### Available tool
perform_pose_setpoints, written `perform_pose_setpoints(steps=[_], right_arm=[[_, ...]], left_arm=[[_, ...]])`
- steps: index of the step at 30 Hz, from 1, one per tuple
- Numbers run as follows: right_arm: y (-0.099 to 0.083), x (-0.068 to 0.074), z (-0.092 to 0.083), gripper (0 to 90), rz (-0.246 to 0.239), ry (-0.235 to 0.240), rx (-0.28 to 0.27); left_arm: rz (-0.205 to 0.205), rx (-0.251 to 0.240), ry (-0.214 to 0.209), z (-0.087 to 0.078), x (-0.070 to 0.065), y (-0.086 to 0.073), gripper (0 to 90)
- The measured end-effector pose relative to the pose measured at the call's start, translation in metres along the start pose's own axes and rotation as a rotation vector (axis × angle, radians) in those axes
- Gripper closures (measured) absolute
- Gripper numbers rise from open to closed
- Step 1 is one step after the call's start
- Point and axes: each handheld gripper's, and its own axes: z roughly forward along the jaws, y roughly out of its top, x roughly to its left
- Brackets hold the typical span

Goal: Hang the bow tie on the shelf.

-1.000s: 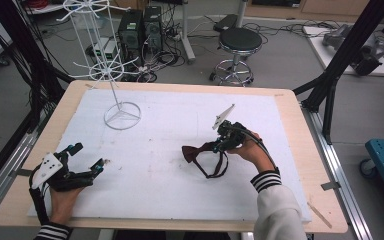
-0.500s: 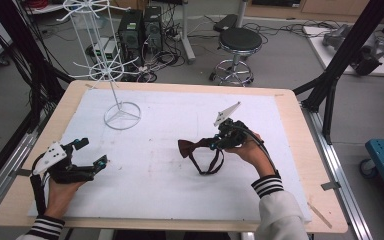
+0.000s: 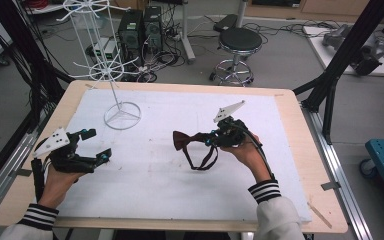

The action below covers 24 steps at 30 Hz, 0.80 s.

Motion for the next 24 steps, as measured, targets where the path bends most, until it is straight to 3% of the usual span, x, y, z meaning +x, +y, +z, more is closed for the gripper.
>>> perform_pose_setpoints(steps=[7,16,24], right_arm=[[0.008,0.010,-0.001,81.0,0.003,-0.025,-0.072],[0.018,0.019,0.005,81.0,0.026,-0.022,-0.155],[0.030,0.031,0.015,80.9,0.017,-0.029,-0.215]], left_arm=[[0.051,0.047,-0.078,0.012,-0.005,0.023,3.9],[0.073,0.063,-0.152,0.024,-0.012,0.047,3.9],[0.089,0.094,-0.215,0.040,-0.023,0.058,3.9]])
